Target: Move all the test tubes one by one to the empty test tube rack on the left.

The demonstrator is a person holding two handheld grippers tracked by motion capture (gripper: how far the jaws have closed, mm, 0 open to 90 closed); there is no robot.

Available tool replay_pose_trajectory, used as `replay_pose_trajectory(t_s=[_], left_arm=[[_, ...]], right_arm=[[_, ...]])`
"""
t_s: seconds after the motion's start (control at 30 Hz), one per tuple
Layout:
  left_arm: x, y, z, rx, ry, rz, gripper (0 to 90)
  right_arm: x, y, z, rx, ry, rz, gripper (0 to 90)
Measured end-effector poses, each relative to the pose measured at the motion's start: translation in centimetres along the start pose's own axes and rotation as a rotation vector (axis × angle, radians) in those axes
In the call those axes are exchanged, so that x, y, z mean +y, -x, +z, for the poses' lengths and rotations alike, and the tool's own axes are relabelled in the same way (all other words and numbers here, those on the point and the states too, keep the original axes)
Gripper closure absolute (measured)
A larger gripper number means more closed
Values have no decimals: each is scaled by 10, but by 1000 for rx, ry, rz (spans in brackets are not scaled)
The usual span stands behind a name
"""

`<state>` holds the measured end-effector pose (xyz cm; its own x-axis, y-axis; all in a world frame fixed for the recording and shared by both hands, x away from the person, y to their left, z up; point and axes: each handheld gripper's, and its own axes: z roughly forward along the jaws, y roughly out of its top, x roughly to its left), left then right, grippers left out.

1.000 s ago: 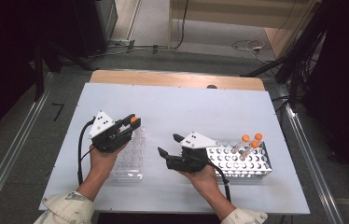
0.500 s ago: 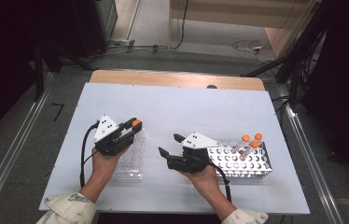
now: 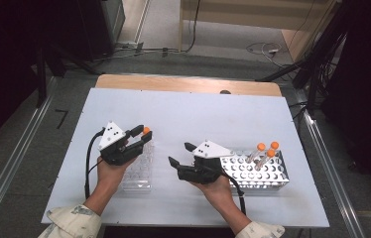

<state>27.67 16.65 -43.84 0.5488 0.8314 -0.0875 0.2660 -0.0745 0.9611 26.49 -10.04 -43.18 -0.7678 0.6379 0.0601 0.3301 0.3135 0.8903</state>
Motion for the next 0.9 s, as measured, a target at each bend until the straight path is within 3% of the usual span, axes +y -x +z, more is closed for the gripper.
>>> replay_pose_trajectory(t_s=[0.2,0.43,0.9], left_arm=[[2,3,-1,-21,12,-19,417],[6,7,-6,-8,27,-26,255],[6,6,-11,-1,39,-33,248]], right_arm=[[0,1,-3,-4,6,6,295],[-4,9,-13,-29,9,16,294],[-11,41,-47,-136,28,55,293]])
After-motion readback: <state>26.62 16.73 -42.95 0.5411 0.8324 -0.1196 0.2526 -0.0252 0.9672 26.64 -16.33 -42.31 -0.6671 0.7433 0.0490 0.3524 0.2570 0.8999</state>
